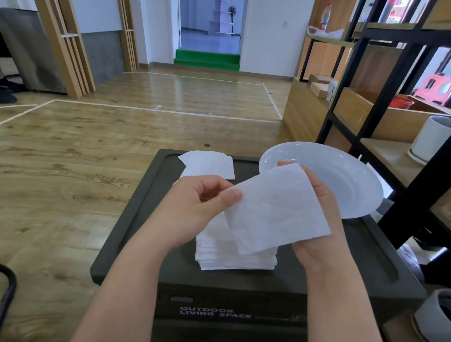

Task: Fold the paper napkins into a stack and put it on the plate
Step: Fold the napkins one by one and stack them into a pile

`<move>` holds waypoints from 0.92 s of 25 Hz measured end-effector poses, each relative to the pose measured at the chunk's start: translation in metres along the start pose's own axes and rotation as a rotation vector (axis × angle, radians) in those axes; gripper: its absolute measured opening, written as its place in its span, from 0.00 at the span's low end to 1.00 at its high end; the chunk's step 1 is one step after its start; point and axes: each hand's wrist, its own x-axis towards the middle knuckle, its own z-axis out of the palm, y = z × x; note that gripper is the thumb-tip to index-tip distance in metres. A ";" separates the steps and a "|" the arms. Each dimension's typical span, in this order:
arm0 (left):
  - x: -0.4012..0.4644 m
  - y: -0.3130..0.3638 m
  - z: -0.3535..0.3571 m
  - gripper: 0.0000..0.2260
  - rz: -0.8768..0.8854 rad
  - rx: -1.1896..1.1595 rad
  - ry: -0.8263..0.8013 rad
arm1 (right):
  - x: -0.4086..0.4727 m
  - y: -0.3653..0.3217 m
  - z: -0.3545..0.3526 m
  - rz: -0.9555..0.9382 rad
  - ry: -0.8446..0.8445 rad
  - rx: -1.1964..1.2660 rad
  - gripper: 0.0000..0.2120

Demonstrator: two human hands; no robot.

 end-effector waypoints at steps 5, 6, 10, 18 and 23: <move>0.002 0.000 -0.006 0.07 0.053 -0.069 0.150 | 0.004 0.003 -0.011 0.135 0.060 -0.110 0.21; 0.002 0.000 -0.007 0.07 0.043 -0.082 0.162 | 0.004 0.003 -0.011 0.144 0.071 -0.161 0.21; 0.004 -0.002 -0.004 0.09 -0.004 -0.149 0.221 | 0.002 0.007 -0.001 0.014 0.104 -0.391 0.10; 0.011 -0.027 0.015 0.19 -0.170 0.134 0.431 | 0.010 0.038 0.006 0.036 0.260 -0.590 0.14; 0.013 -0.040 0.021 0.16 -0.241 0.349 0.473 | 0.016 0.052 0.001 0.001 0.292 -0.860 0.11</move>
